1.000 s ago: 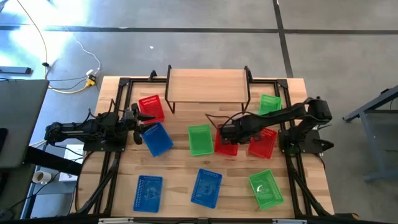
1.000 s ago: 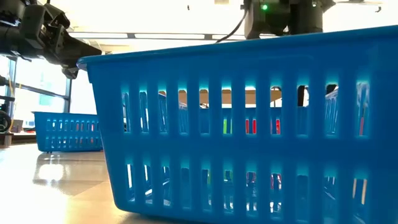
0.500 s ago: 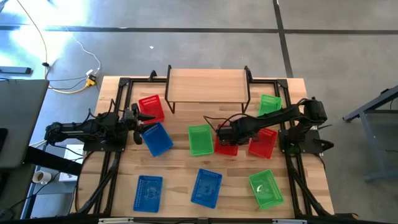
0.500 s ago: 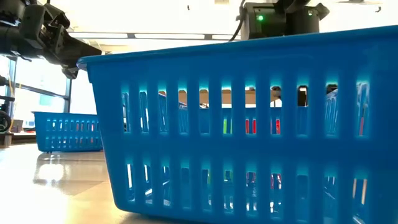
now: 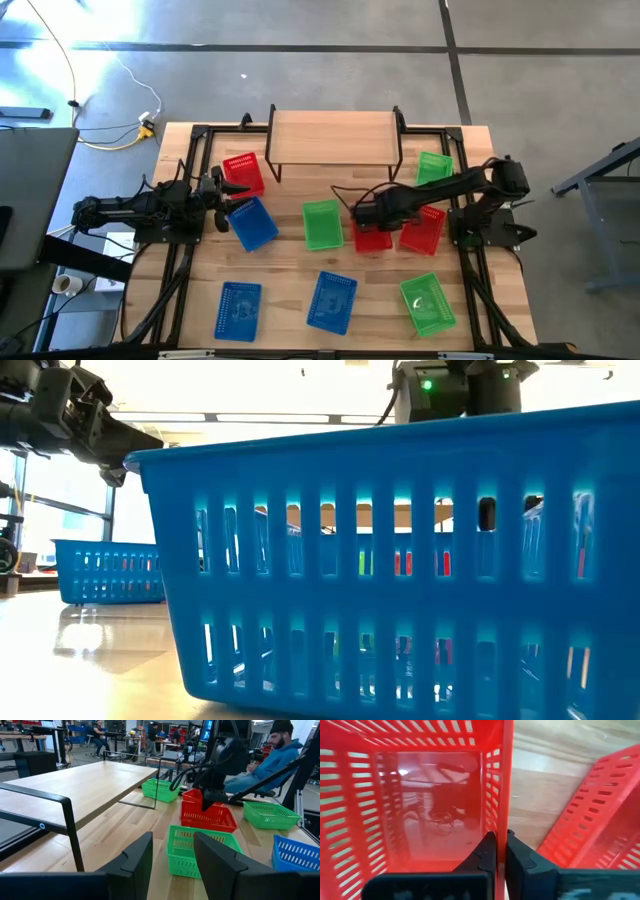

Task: Stack baskets on shelf by color
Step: Put the middle red bin on the shelf, then put the top blue bin on the shelf

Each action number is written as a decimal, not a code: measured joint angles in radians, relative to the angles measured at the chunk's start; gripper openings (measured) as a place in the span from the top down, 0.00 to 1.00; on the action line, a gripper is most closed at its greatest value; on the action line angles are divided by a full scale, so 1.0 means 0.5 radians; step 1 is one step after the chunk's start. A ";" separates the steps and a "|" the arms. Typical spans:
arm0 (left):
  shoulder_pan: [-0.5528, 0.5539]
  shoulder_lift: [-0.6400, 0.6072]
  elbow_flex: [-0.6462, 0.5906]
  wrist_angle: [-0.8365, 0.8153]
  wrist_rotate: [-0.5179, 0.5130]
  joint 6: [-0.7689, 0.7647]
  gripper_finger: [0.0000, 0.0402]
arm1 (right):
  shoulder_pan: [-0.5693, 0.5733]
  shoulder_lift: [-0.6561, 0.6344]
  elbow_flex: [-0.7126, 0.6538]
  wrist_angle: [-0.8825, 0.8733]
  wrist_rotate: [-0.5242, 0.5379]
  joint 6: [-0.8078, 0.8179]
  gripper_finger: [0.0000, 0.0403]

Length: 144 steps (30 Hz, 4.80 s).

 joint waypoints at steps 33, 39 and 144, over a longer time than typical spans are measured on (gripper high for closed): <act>0.000 -0.001 0.000 0.000 -0.220 -0.091 0.67 | -0.241 -1.046 0.005 0.359 0.631 -0.610 1.00; 0.000 0.000 0.000 -0.006 -0.234 -0.156 0.67 | -0.586 -1.100 0.005 0.621 0.533 -0.999 1.00; 0.000 0.000 0.000 0.016 -0.460 -0.340 0.67 | -1.725 -0.527 0.527 0.133 -0.221 -1.518 0.72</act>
